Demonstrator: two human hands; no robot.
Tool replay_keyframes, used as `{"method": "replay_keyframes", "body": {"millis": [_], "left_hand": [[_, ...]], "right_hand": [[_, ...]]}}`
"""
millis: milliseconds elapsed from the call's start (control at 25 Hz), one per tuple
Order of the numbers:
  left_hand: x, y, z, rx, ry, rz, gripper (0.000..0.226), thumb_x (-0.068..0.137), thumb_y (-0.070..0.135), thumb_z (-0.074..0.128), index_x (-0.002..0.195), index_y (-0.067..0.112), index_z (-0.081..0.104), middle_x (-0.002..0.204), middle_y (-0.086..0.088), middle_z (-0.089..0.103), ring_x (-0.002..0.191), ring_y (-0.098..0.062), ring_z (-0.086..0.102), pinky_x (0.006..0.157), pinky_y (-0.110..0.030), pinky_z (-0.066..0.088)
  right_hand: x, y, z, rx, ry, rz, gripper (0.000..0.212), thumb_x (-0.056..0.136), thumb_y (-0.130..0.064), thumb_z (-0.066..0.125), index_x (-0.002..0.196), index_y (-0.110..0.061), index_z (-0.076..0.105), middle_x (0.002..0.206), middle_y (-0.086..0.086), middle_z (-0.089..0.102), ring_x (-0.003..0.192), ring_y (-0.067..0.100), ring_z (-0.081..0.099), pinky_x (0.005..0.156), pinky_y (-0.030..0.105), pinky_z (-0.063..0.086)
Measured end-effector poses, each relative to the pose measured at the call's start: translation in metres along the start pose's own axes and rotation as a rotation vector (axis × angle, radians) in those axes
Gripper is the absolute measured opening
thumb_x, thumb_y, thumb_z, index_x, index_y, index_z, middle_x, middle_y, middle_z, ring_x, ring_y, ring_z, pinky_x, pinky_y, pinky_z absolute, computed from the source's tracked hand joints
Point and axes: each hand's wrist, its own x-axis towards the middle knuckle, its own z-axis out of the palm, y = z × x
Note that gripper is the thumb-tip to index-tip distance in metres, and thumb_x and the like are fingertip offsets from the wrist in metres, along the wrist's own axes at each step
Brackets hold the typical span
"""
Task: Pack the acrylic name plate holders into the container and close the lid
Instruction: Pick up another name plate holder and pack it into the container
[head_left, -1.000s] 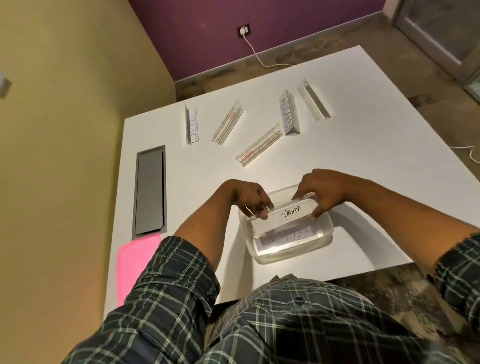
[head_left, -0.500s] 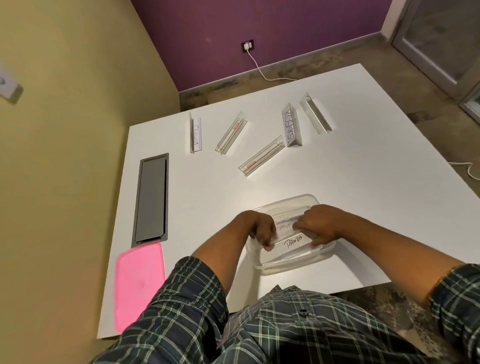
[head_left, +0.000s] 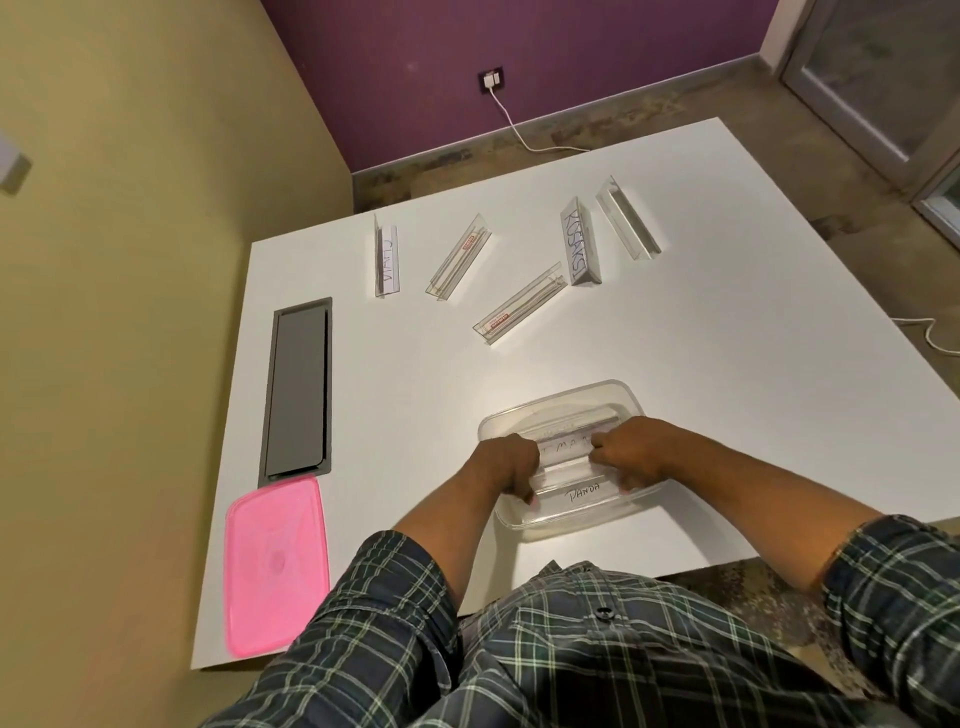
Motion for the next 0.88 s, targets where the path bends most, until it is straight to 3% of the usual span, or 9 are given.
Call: {"method": "replay_keyframes", "body": {"millis": [120,360,440,560,680,760,880], "left_hand": [[-0.004,-0.001,0.002,0.032,0.068,-0.022,0.040,0.069,0.044,0.085,0.093,0.014,0.074,0.098,-0.006,0.074,0.086,-0.024,0.064,0.067,-0.029,0.046],[-0.003,0.003,-0.009,0.087,0.031,0.004,0.047,0.070,0.049,0.084,0.098,0.014,0.072,0.101,-0.005,0.072,0.091,-0.026,0.066,0.067,-0.030,0.045],[-0.002,0.001,-0.024,-0.028,-0.019,0.032,0.042,0.072,0.051,0.082,0.090,0.014,0.072,0.095,-0.005,0.073,0.084,-0.023,0.064,0.069,-0.029,0.046],[-0.006,-0.016,-0.054,-0.519,-0.056,0.056,0.039,0.077,0.050,0.079,0.078,0.011,0.073,0.080,-0.004,0.077,0.072,-0.015,0.069,0.068,-0.025,0.050],[-0.010,-0.044,-0.080,-0.850,0.241,0.028,0.045,0.080,0.046,0.078,0.077,0.002,0.072,0.072,-0.004,0.075,0.064,-0.016,0.072,0.063,-0.022,0.055],[-0.006,-0.064,-0.090,-0.906,0.440,-0.041,0.043,0.081,0.046,0.076,0.080,0.003,0.070,0.076,-0.007,0.076,0.069,-0.021,0.075,0.073,-0.030,0.058],[0.006,-0.088,-0.097,-0.925,0.539,-0.144,0.032,0.084,0.040,0.074,0.090,0.008,0.071,0.086,-0.007,0.076,0.079,-0.025,0.075,0.079,-0.031,0.054]], "right_hand": [[-0.004,0.003,-0.003,0.025,0.008,-0.023,0.044,0.086,-0.049,0.067,0.116,-0.017,0.063,0.119,0.004,0.063,0.105,0.027,0.065,0.083,0.037,0.050],[-0.006,0.003,-0.003,0.001,0.033,-0.048,0.052,0.089,-0.061,0.056,0.114,-0.016,0.063,0.112,0.005,0.067,0.101,0.028,0.066,0.079,0.037,0.049],[-0.007,0.006,-0.005,-0.015,0.142,-0.039,0.057,0.093,-0.068,0.042,0.112,-0.018,0.063,0.109,0.003,0.068,0.096,0.028,0.067,0.075,0.036,0.049],[-0.007,0.009,-0.017,0.093,0.437,0.017,0.058,0.097,-0.069,0.028,0.098,-0.027,0.067,0.094,-0.005,0.071,0.080,0.022,0.069,0.063,0.033,0.051],[0.002,0.022,-0.040,0.301,0.703,0.194,0.059,0.095,-0.070,0.032,0.079,-0.028,0.070,0.070,-0.010,0.068,0.060,0.012,0.062,0.054,0.028,0.047],[0.014,0.032,-0.059,0.477,0.766,0.343,0.055,0.093,-0.069,0.039,0.076,-0.027,0.069,0.065,-0.012,0.065,0.060,0.009,0.059,0.056,0.026,0.042],[0.038,0.051,-0.082,0.856,0.694,0.566,0.028,0.089,-0.056,0.061,0.103,-0.033,0.070,0.079,-0.015,0.069,0.076,0.010,0.066,0.069,0.028,0.049]]}}
